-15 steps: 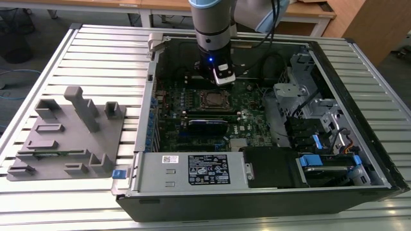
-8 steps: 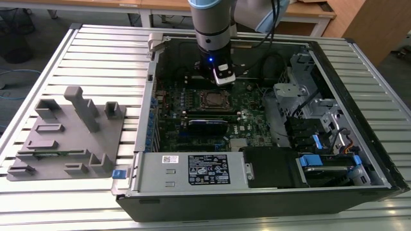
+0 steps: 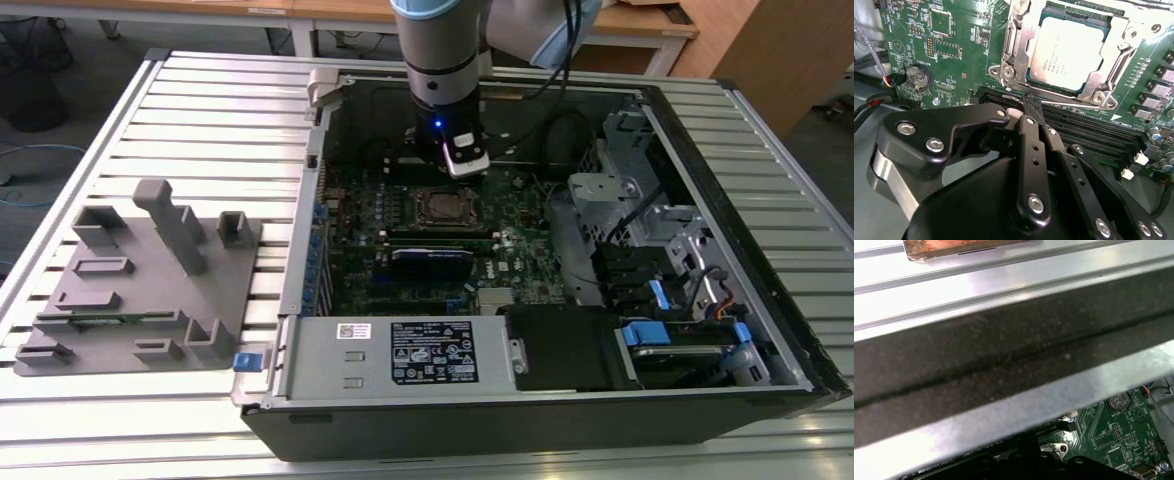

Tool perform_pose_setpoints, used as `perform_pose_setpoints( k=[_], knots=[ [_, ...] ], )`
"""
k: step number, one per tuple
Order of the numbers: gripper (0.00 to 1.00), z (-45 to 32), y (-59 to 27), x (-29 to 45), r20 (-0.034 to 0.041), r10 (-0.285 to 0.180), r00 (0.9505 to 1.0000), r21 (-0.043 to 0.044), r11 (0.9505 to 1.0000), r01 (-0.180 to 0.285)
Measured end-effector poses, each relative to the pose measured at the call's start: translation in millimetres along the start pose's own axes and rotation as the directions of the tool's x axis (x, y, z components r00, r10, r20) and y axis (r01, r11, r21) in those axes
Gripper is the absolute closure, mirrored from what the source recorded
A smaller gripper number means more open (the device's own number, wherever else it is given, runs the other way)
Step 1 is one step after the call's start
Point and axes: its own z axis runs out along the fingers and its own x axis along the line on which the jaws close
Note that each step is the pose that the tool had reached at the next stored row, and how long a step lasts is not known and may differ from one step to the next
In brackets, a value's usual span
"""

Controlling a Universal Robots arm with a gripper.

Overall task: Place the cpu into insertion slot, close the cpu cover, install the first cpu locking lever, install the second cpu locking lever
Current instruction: 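Install the first cpu locking lever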

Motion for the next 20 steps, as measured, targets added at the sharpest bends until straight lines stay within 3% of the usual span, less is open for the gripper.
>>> perform_pose_setpoints(
  k=[5, 9, 14, 20],
  knots=[
    [0.89, -0.1, -0.1, 0.2, 0.0061, 0.001, 1.0000, -0.0129, 0.9999, -0.001],
    [0.89, -0.3, -0.3, 1.0, 0.0104, 0.000, 0.9999, -0.0157, 0.9999, 0.000],
    [0.89, -0.9, -0.9, 3.7, 0.0243, -0.002, 0.9997, -0.0211, 0.9998, 0.002],
    [0.89, -1.2, -1.2, 5.4, 0.0331, -0.003, 0.9994, -0.0248, 0.9997, 0.004]
  ],
)
